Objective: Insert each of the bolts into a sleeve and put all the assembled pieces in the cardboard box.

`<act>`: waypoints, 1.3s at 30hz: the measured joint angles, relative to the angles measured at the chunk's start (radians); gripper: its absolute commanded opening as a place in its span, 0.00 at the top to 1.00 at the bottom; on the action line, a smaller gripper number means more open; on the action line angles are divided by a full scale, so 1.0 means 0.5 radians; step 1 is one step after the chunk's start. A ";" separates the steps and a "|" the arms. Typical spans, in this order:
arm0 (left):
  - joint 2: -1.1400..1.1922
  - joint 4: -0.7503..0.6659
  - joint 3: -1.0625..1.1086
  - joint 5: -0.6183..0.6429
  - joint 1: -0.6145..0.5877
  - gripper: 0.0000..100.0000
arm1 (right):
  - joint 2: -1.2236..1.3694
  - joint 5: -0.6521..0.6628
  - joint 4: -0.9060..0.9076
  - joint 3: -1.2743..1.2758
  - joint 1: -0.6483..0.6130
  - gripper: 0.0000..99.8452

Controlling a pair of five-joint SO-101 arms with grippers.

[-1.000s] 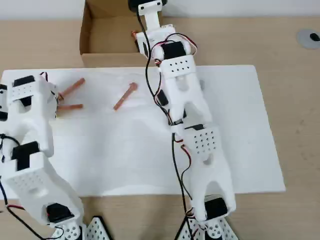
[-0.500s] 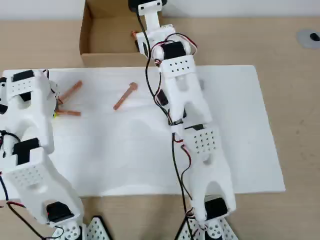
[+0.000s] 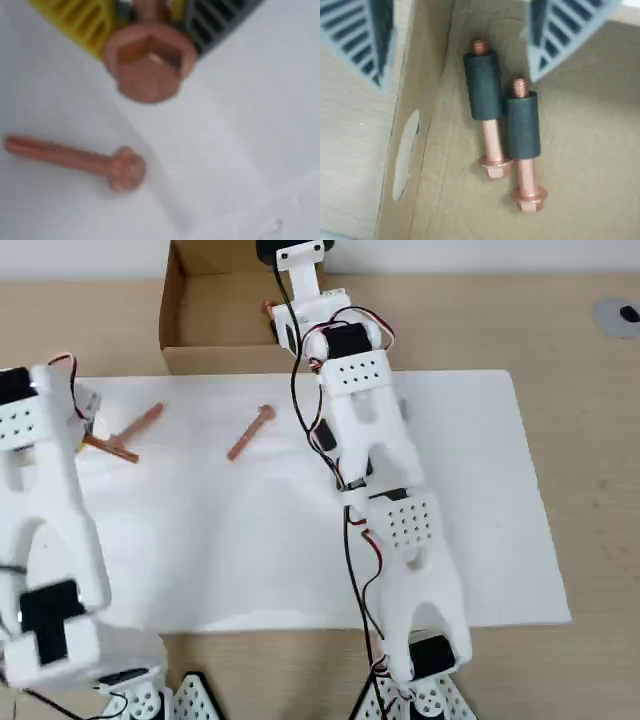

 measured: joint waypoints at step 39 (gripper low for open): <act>-3.241 -0.724 2.188 -1.405 0.000 1.00 | -0.350 0.779 1.513 0.598 -0.068 0.67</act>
